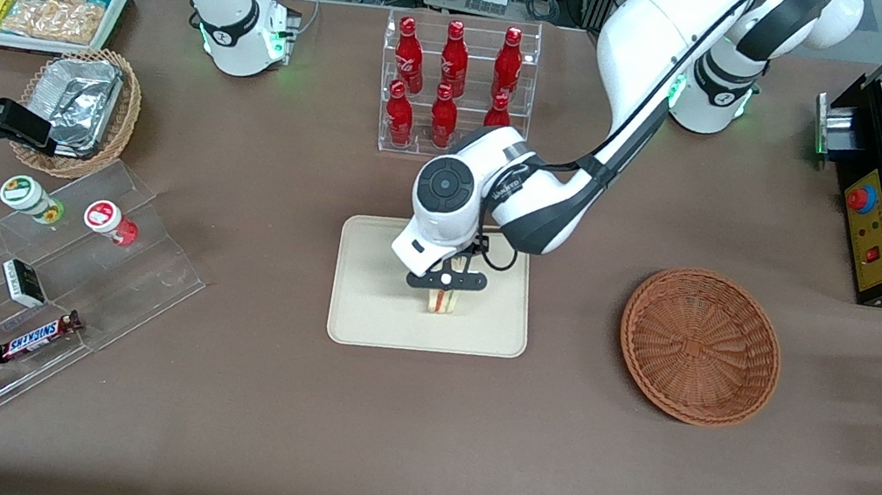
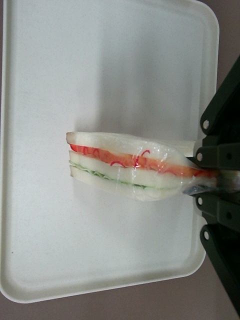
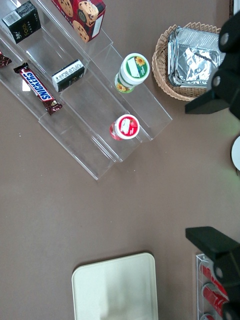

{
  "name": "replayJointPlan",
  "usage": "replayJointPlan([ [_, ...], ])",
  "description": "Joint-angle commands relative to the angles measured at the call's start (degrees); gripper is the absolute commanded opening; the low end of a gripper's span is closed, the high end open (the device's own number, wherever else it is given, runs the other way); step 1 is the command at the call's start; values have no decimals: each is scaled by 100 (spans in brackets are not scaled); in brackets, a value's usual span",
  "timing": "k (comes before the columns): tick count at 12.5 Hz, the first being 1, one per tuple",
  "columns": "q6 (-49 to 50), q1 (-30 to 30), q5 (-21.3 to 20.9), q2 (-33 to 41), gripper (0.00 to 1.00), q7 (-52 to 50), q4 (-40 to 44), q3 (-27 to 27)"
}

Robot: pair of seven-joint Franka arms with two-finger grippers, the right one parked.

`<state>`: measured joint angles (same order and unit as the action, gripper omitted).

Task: Place sandwich from basket to tray
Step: 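Lower the sandwich onto the tray and open the left gripper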

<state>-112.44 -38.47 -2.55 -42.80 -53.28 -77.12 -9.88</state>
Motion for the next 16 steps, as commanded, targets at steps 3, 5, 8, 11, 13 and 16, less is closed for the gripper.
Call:
replayJointPlan([
  [3, 416, -222, -395, -396, 0, -402, 672, 65],
  [5, 398, -222, -413, -405, 0, -376, 680, 74],
  [8, 363, -222, -536, -405, 0, -367, 680, 65],
  [11, 267, -213, -554, -440, 0, -367, 645, 74],
  [13, 196, -222, -554, -484, 0, -437, 645, 74],
  [16, 187, -222, -554, -501, 0, -735, 654, 74],
])
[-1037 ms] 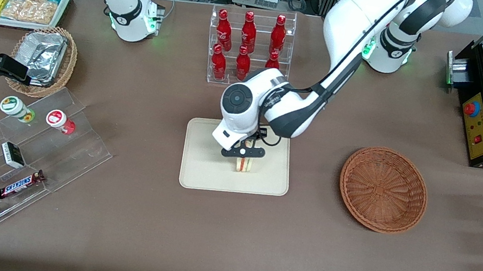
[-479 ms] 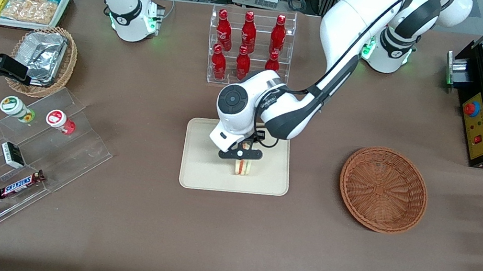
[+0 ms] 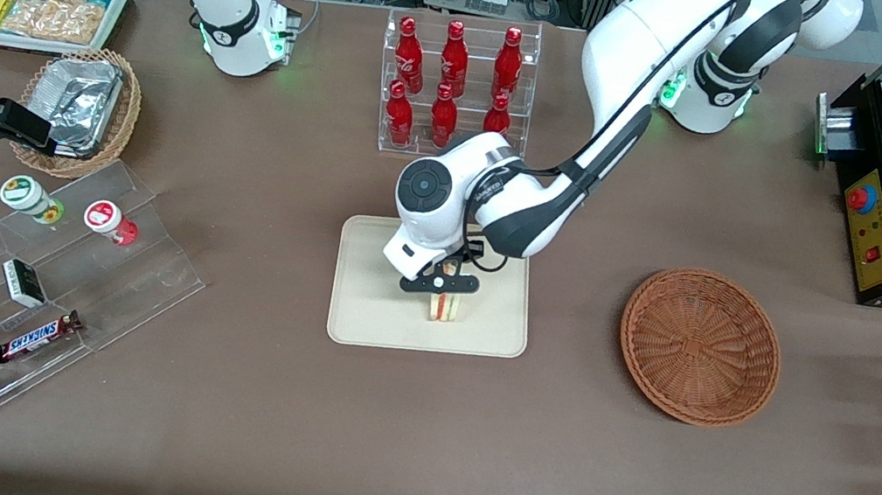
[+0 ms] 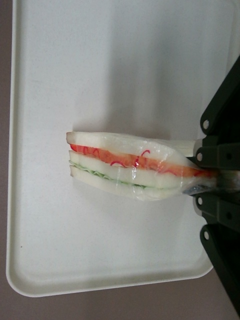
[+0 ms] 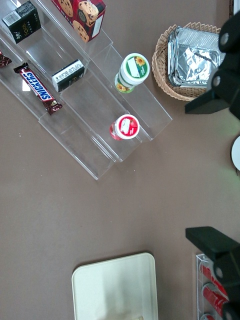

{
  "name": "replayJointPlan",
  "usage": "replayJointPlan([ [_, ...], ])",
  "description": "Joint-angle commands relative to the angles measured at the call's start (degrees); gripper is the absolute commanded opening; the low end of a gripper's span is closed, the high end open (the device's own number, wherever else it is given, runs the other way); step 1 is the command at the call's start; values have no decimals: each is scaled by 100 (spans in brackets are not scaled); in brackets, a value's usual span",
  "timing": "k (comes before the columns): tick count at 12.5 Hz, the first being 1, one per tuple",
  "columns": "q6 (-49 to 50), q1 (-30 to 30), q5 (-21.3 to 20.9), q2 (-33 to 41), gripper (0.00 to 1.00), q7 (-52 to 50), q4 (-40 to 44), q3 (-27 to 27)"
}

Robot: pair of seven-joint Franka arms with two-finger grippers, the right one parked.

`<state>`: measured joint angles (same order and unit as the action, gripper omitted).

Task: Place sandwich from basket to tray
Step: 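Lower the sandwich onto the tray and open the left gripper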

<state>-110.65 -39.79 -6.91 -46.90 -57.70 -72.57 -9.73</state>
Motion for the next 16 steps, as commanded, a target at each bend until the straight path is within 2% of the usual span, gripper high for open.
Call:
replayJointPlan([
  [1, -1, -90, -126, -100, 0, -338, 199, 59],
  [7, -62, -90, -135, -161, 0, -242, 173, 59],
  [8, -80, -90, -135, -179, 10, -233, 182, 59],
  [9, -80, -90, -127, -179, 35, -224, 182, 59],
  [10, -89, -90, -126, -188, 87, -120, 199, 59],
  [11, -80, -90, -126, -179, 100, -32, 199, 59],
  [16, -1, -72, -126, -48, 100, 13, 252, 59],
])
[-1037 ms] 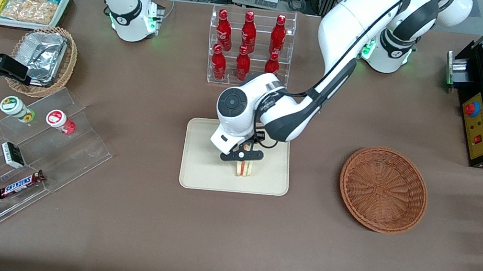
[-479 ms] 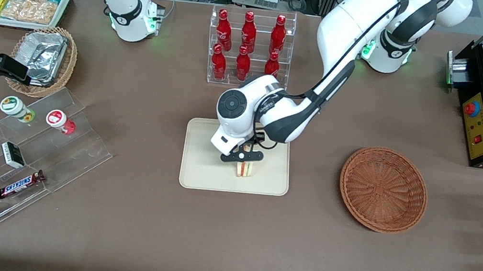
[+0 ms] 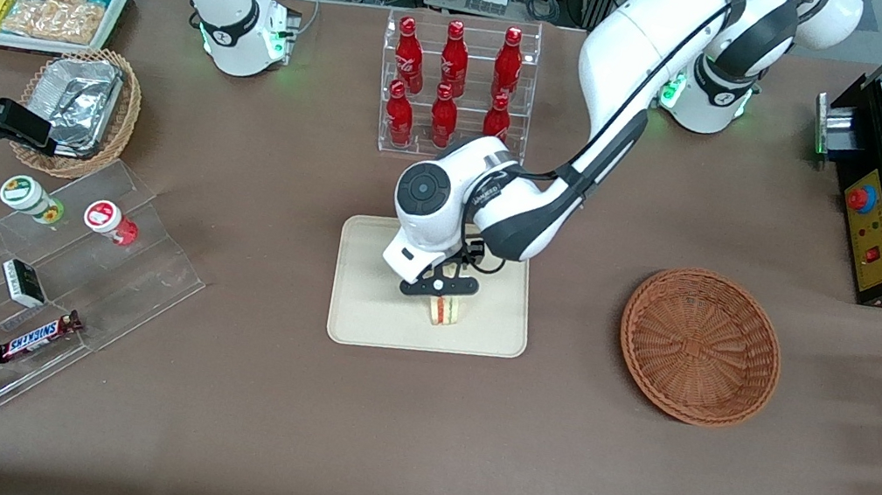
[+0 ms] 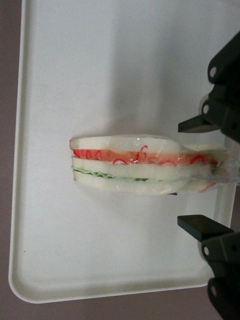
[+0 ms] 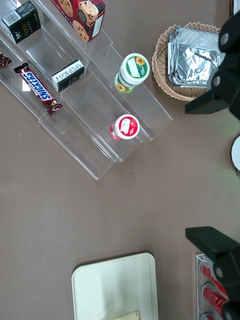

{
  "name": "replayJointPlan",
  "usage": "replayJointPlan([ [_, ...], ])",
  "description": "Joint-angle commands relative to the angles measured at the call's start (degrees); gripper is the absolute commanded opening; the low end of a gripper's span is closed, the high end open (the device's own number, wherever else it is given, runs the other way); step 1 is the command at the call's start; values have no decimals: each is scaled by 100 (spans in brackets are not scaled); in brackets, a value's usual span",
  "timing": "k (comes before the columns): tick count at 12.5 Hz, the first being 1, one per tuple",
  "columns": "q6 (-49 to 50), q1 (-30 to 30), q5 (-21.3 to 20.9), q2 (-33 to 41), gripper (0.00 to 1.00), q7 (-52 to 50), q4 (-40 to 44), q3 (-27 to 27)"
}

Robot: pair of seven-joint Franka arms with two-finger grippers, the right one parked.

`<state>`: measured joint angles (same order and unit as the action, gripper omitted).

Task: Place sandwich from basket to tray
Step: 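Lower the sandwich onto the tray and open the left gripper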

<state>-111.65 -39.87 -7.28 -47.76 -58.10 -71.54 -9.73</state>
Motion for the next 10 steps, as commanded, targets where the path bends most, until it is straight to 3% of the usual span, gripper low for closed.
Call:
replayJointPlan([
  [1, 108, -65, -90, 117, 100, 53, 166, 59],
  [10, 440, 57, -72, 978, 100, 247, 105, 68],
])
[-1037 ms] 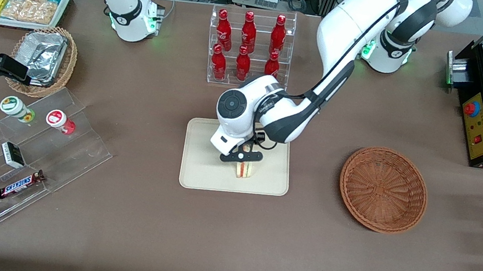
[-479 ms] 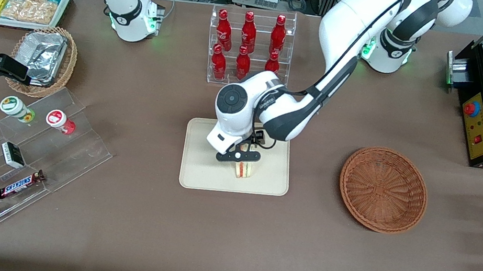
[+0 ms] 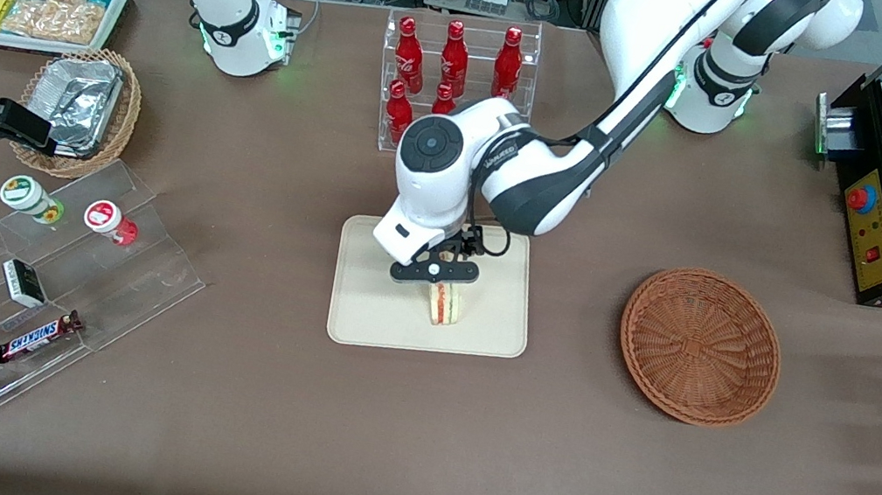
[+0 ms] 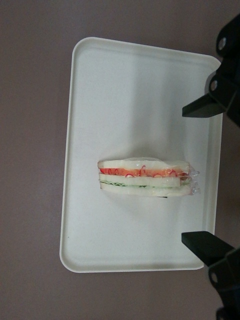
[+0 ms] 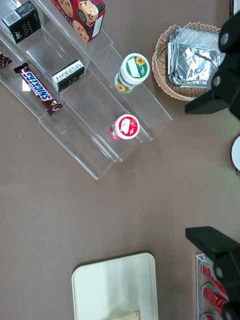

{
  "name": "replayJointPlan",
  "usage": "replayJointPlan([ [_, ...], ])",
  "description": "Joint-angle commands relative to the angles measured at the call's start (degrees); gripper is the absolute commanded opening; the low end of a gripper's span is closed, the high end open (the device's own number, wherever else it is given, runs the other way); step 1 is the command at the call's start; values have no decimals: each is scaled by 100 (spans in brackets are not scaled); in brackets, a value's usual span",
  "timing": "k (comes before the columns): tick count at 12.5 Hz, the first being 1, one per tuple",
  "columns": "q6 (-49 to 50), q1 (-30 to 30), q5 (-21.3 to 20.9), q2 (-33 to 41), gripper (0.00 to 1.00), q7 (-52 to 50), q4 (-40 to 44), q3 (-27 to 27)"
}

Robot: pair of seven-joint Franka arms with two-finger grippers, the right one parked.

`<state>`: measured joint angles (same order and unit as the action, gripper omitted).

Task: Place sandwich from basket to tray

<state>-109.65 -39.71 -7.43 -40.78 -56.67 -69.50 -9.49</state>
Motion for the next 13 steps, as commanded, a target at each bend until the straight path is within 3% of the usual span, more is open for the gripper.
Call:
replayJointPlan([
  [1, 391, 155, -56, 394, 100, 69, -107, 43],
  [5, 392, 814, 14, 1080, 100, 173, -703, 34],
  [13, 585, 2614, 795, 2468, 100, 2886, -1960, 26],
])
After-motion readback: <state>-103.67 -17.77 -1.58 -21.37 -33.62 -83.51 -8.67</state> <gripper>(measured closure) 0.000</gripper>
